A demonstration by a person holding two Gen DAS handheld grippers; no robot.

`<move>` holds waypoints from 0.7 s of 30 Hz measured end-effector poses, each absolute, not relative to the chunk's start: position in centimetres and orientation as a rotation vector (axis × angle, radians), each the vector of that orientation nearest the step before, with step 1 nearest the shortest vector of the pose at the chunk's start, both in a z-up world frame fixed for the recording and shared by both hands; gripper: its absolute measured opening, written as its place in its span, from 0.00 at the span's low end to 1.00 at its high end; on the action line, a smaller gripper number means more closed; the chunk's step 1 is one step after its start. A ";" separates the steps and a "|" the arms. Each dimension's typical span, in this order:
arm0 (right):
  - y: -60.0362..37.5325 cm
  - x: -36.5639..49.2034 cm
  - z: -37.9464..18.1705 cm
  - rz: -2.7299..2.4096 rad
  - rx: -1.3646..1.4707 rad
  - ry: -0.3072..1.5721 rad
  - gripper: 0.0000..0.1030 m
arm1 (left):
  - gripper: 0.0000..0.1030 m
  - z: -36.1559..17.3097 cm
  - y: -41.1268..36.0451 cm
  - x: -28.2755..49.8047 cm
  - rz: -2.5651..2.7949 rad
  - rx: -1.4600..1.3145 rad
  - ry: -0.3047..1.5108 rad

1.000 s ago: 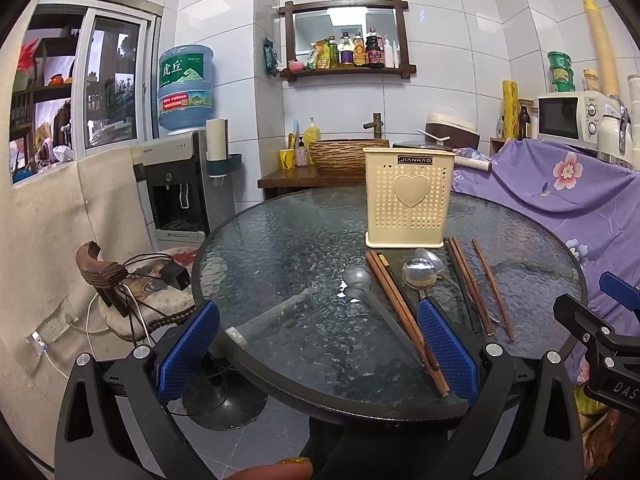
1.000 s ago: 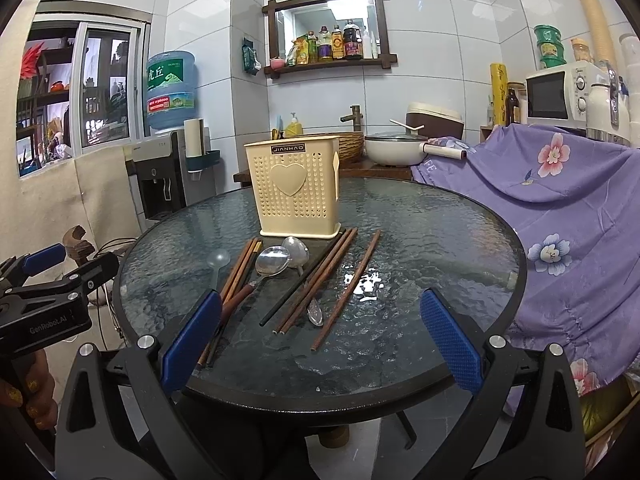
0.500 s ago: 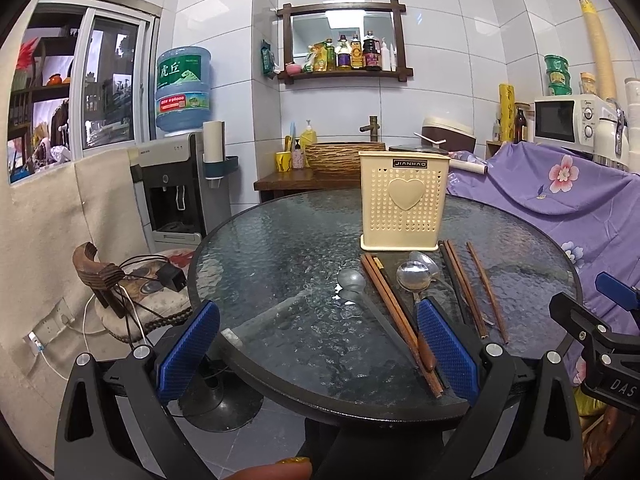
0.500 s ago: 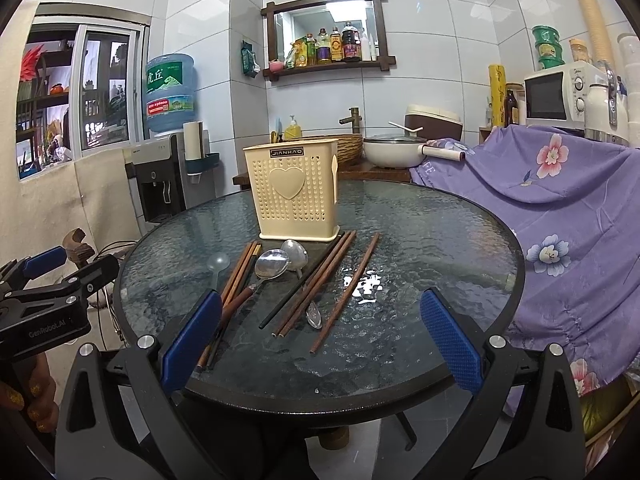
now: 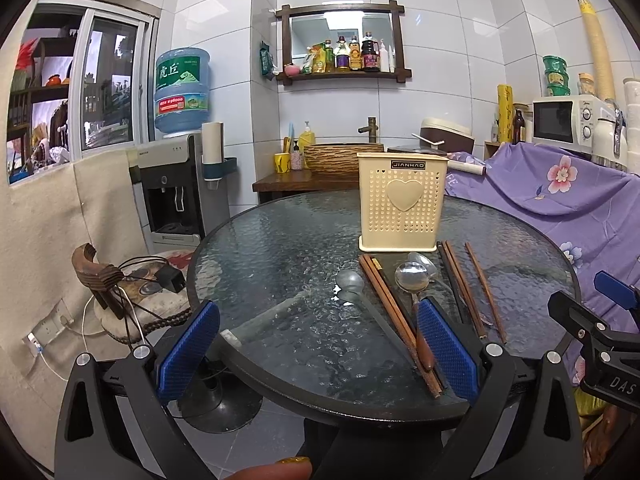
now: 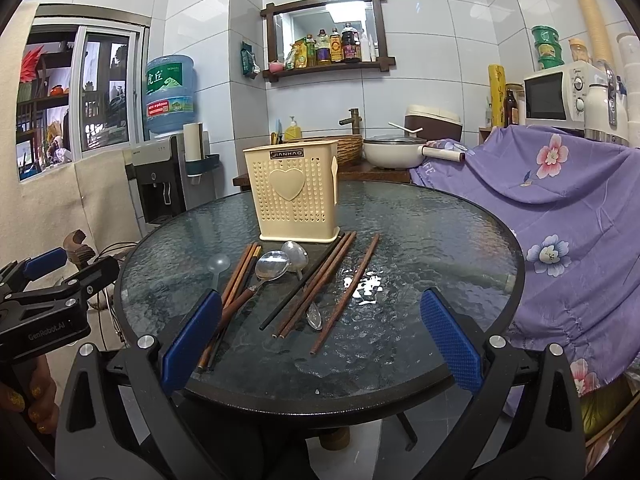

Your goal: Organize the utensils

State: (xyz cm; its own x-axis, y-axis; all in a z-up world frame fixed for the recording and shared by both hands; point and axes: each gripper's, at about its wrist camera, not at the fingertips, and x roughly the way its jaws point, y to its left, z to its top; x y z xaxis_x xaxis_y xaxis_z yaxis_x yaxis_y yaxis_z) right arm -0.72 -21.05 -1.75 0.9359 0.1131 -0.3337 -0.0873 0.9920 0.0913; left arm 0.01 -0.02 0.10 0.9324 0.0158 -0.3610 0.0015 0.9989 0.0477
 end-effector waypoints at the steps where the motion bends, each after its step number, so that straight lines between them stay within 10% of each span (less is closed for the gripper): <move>1: -21.0 -0.8 -1.7 0.102 0.075 0.344 0.95 | 0.94 0.1 0.0 0.0 0.007 0.046 0.370; 21: -21.1 -0.8 -1.7 0.102 0.076 0.345 0.95 | 0.94 0.2 -0.4 0.0 -0.009 0.044 0.375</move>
State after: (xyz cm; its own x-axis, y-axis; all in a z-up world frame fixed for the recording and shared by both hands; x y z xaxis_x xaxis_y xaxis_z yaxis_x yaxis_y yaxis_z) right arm -0.75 -21.08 -1.68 0.9360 0.1128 -0.3335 -0.0868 0.9920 0.0918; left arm -0.05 -0.42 0.18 0.9305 -0.0011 -0.3663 0.0173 0.9990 0.0410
